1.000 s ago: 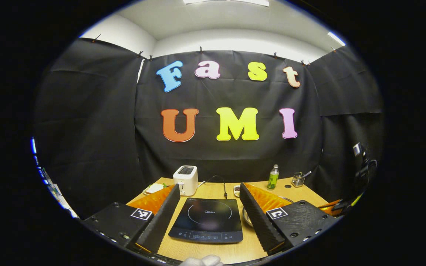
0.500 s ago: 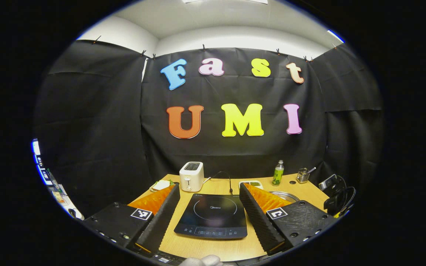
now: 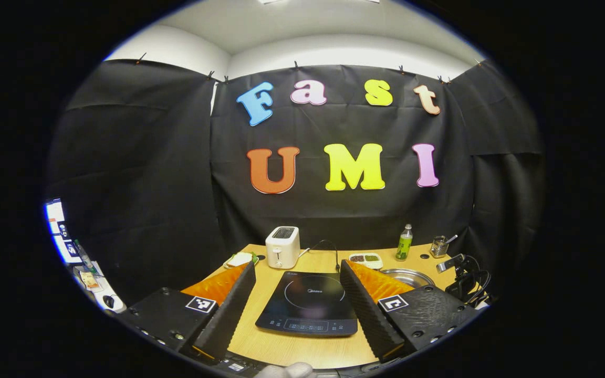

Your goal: First push the handle of the pot to place it horizontally, then grasp the pot with both hands and set it on the induction cooktop.

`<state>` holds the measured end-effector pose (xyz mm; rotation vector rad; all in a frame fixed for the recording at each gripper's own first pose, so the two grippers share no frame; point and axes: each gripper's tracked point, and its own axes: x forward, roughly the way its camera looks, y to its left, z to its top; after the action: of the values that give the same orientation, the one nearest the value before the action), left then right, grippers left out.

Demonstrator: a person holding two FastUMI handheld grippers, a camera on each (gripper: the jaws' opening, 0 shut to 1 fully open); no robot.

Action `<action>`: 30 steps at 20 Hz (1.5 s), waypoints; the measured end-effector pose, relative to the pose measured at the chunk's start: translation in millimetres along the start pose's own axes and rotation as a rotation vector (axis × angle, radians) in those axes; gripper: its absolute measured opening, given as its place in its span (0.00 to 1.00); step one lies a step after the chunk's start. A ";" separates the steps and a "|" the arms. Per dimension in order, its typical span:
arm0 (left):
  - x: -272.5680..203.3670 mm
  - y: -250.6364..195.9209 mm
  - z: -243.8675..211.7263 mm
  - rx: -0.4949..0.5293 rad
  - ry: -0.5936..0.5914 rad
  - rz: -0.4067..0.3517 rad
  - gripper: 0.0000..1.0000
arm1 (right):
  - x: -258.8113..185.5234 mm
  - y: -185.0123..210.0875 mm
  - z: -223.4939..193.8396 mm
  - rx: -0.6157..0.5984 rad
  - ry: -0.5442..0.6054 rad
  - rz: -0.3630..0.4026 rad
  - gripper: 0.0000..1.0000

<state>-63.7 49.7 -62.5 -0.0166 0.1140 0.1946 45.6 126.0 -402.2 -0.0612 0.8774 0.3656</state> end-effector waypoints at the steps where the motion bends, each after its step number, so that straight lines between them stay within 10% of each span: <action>1: 0.2 0.6 -0.7 0.000 0.004 0.006 0.96 | 1.7 -4.2 -1.3 0.006 0.004 -0.007 0.01; 30: 90.9 -94.9 -3.9 -0.027 0.050 0.078 0.96 | 2.7 -148.5 29.2 -0.066 0.050 0.021 0.00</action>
<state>42.8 -26.0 -76.3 -0.0443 0.1621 0.2738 119.0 -6.4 -399.8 -0.1226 0.9162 0.4144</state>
